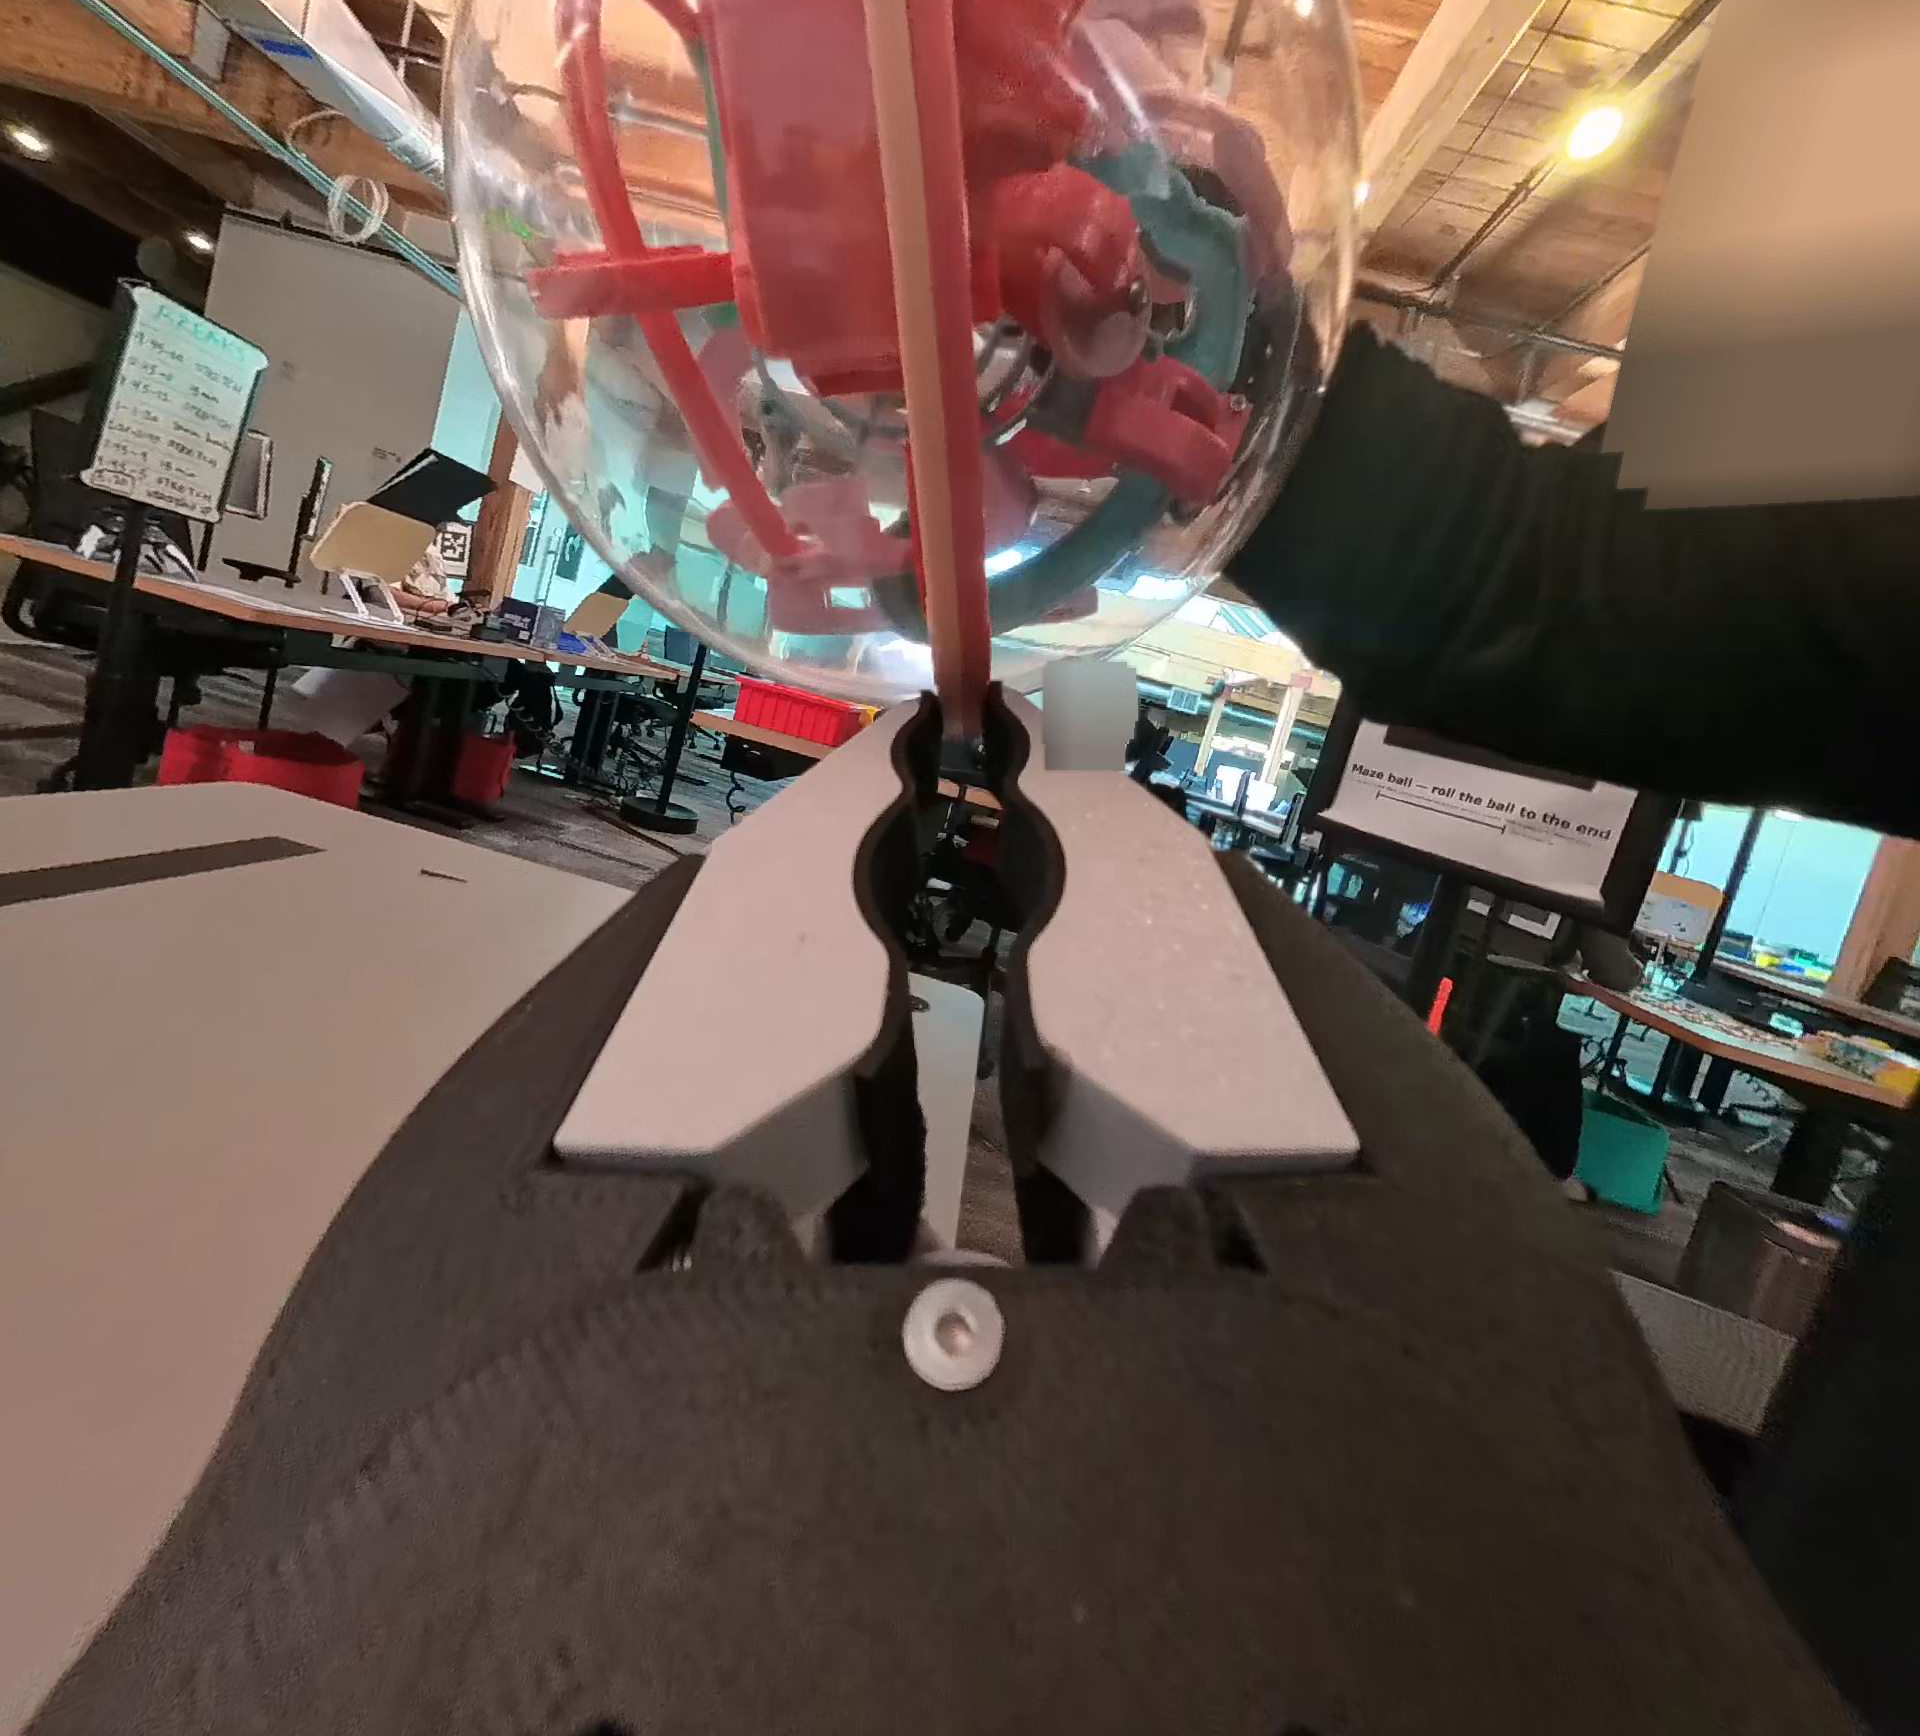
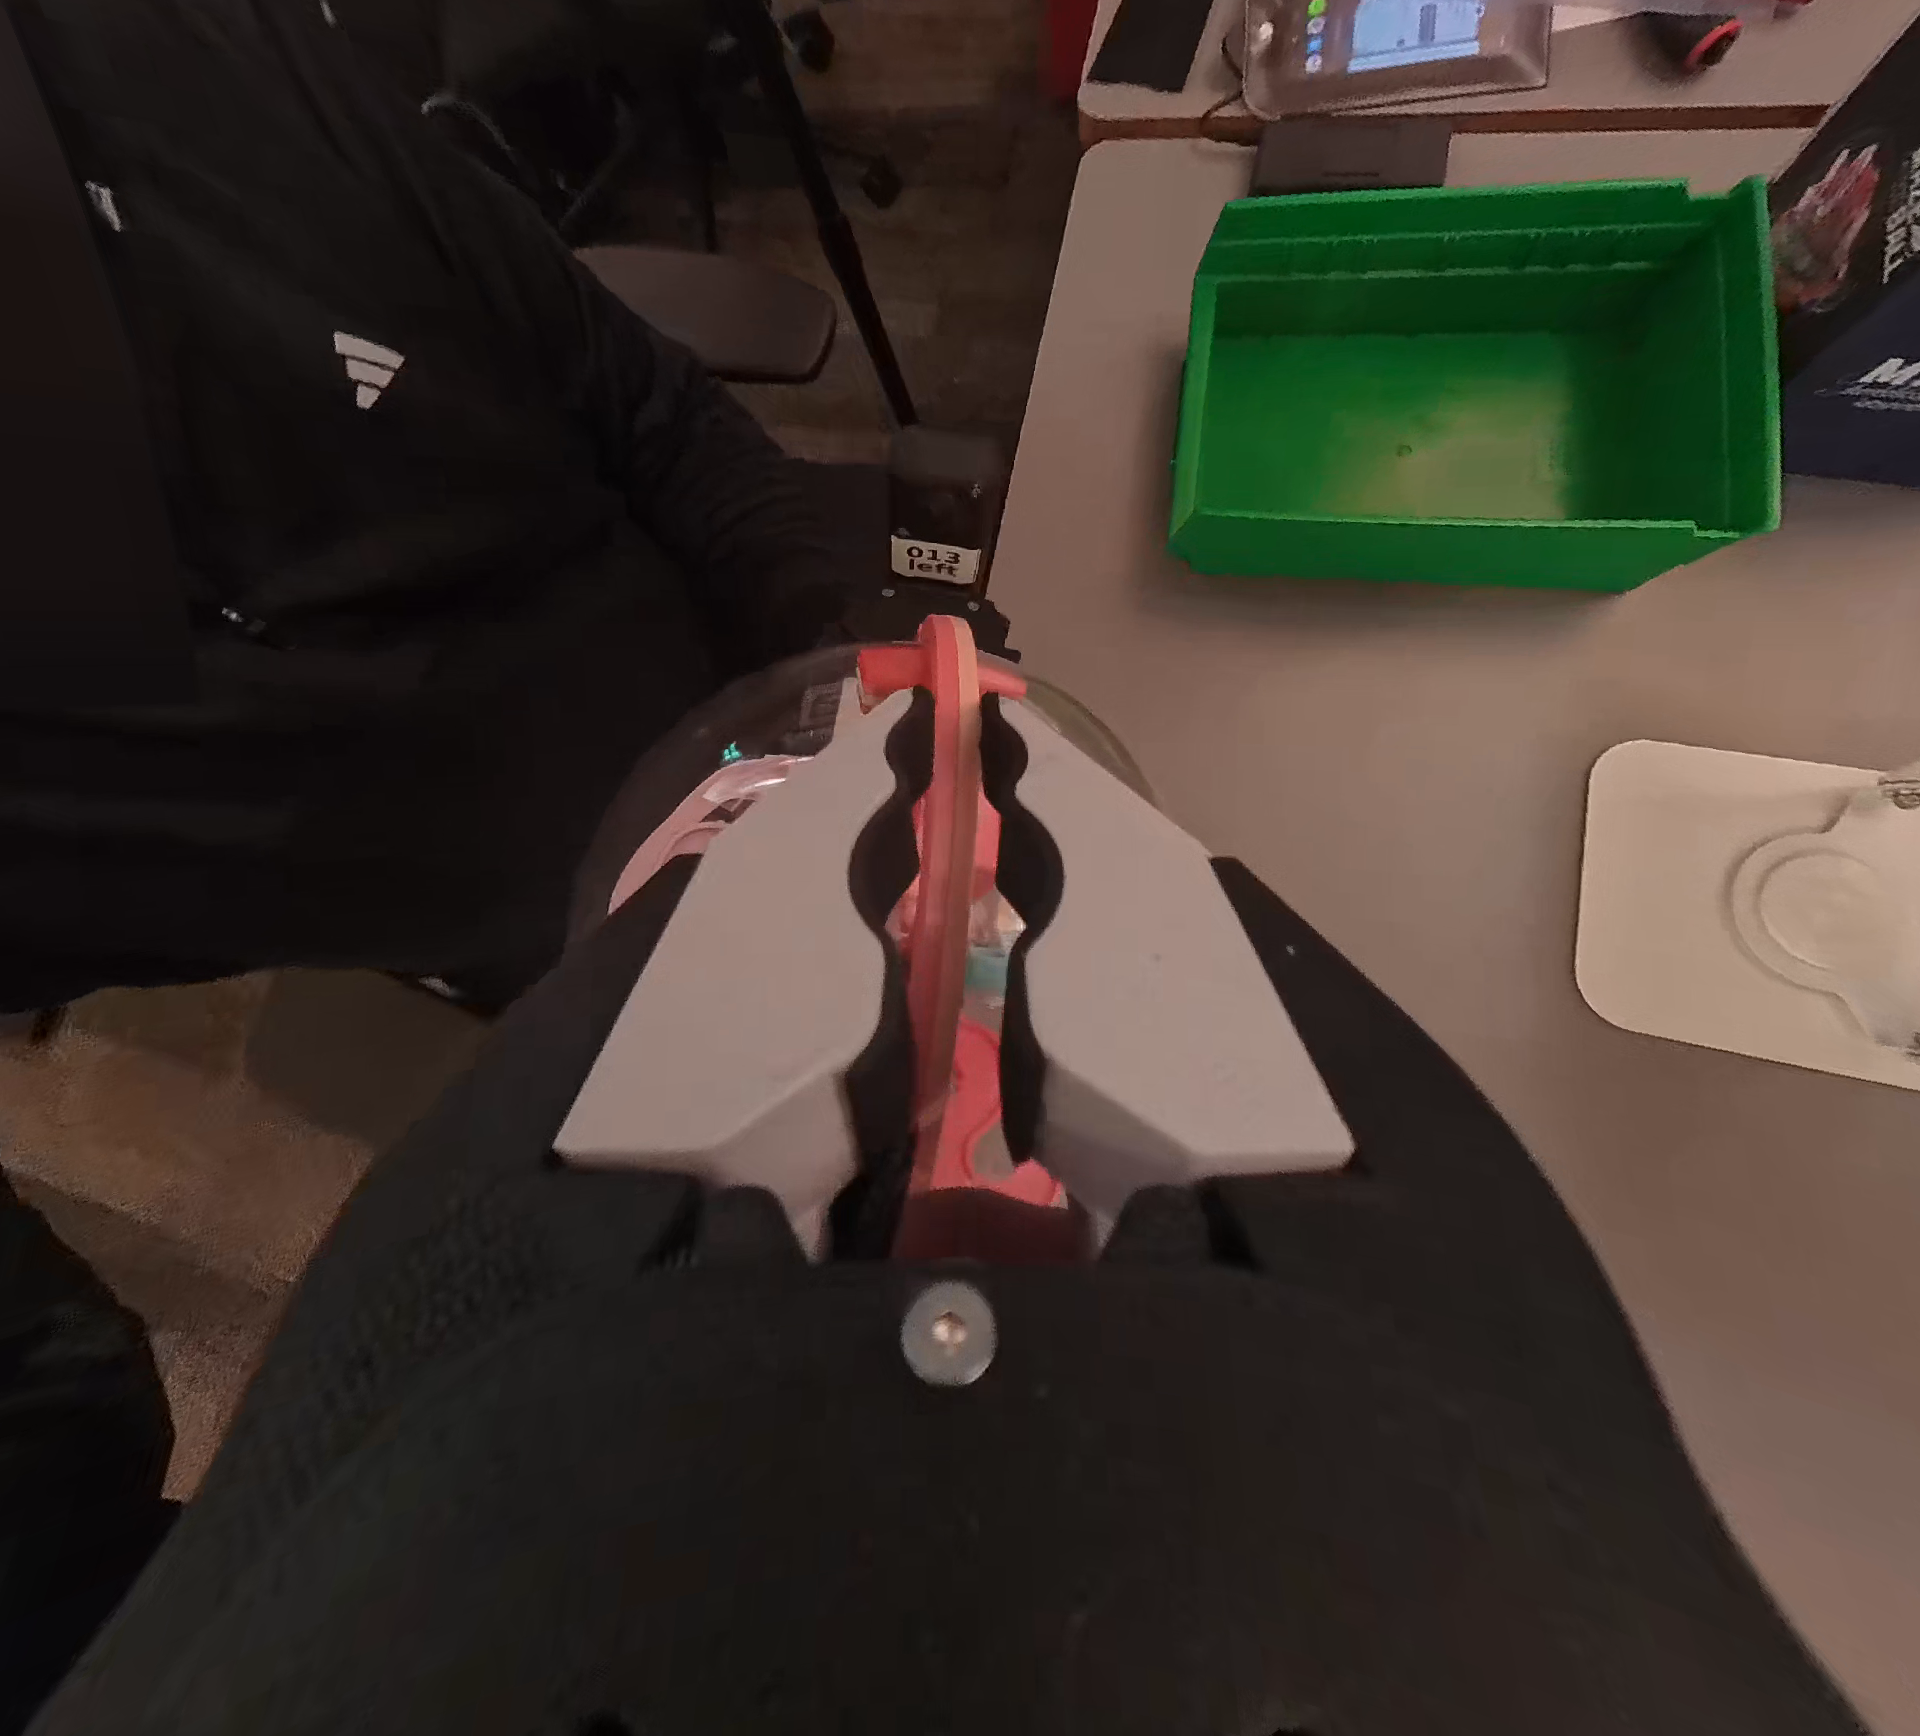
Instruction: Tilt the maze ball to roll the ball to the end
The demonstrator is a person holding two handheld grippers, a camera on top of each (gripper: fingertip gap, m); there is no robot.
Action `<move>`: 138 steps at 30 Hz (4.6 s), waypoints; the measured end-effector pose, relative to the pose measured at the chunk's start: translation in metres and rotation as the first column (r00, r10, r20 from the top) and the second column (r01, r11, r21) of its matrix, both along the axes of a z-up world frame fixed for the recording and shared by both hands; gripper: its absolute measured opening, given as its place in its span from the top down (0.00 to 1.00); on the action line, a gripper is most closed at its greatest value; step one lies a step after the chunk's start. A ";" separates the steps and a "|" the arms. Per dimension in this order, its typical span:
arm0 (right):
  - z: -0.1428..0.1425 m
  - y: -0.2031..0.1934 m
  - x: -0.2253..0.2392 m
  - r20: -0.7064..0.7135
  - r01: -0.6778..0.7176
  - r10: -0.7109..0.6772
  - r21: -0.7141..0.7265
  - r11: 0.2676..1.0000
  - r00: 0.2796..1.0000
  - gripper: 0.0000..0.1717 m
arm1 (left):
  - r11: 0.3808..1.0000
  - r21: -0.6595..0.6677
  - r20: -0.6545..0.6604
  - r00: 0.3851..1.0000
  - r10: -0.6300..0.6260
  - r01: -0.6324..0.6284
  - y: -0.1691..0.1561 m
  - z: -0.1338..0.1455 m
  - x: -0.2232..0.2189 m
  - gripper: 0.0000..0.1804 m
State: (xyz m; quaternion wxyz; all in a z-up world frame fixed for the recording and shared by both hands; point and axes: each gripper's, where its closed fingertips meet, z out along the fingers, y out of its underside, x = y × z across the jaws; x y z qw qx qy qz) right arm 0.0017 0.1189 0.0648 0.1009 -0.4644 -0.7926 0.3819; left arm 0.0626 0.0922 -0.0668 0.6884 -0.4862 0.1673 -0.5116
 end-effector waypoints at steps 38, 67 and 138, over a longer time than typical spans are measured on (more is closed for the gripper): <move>-0.112 0.091 0.022 -0.172 0.246 -0.393 -0.544 0.802 0.903 0.96 | 0.933 -0.356 0.096 0.995 -0.022 0.055 0.015 -0.084 -0.038 0.97; -0.185 0.087 0.044 -0.166 0.167 -0.759 -0.925 0.341 0.630 0.96 | 0.821 -0.571 0.102 0.993 0.062 0.007 -0.008 -0.081 -0.089 0.97; -0.111 0.076 0.065 -0.484 0.220 -0.769 -0.767 0.603 0.419 0.96 | 0.939 -0.343 -0.005 0.999 -0.037 0.033 0.021 -0.020 -0.102 0.96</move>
